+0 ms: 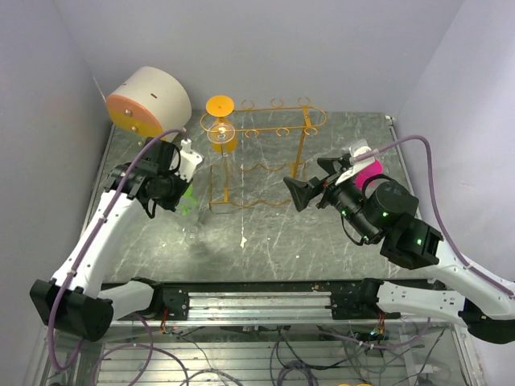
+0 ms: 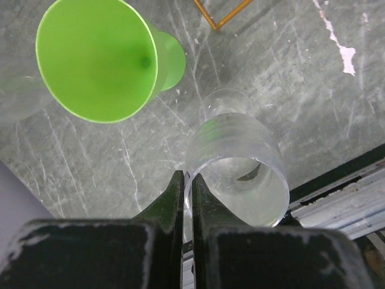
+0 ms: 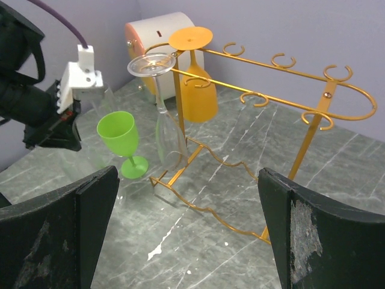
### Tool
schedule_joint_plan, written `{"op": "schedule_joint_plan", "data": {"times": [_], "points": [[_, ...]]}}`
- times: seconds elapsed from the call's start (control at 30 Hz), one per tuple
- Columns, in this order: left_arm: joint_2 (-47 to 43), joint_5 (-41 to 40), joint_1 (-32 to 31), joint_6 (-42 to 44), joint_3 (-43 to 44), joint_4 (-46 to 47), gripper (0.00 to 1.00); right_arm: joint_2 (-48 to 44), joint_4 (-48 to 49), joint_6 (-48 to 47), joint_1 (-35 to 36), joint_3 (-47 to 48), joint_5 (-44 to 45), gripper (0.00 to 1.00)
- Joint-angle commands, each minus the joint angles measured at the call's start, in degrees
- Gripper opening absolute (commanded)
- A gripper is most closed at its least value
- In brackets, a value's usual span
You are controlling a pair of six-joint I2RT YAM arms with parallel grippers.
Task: Place the wine glass upside down on the wine glass rack
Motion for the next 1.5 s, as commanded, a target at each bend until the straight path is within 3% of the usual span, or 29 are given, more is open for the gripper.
{"op": "schedule_joint_plan", "data": {"times": [0.0,0.3,0.67,0.83,0.93,1.07,1.2,1.33,1.47], "points": [[-3.4,4.2,0.4,1.5,5.4,-4.1,0.07,1.2,1.4,1.1,-0.1,-0.5,-2.6,1.00],[-5.5,7.0,0.8,3.4,22.1,-9.0,0.07,3.4,6.2,3.9,-0.1,-4.9,-25.8,1.00],[-9.5,6.2,0.9,5.9,35.0,-7.7,0.07,7.6,9.4,19.3,-0.1,-2.7,-28.0,1.00],[-10.7,7.5,0.9,5.8,37.5,-8.0,0.07,9.8,9.5,45.1,-0.2,-2.1,-24.2,1.00],[-13.1,7.4,0.9,5.2,36.3,-5.3,0.07,12.9,10.6,60.5,-0.2,-1.9,-28.2,1.00],[-13.6,7.5,1.1,3.8,36.3,-3.8,0.07,17.3,20.0,78.1,-0.2,-5.0,-33.2,0.99],[-15.2,9.2,2.3,3.1,35.1,-1.5,0.07,17.0,32.1,95.4,-0.1,-12.3,-26.4,0.84],[-19.6,9.1,3.1,2.8,30.7,4.2,0.07,19.0,31.1,101.9,-0.2,-9.2,-19.5,0.83],[-22.6,8.4,3.7,3.1,27.2,8.0,0.07,26.8,29.3,107.5,0.1,-0.2,-22.7,0.79]]}}
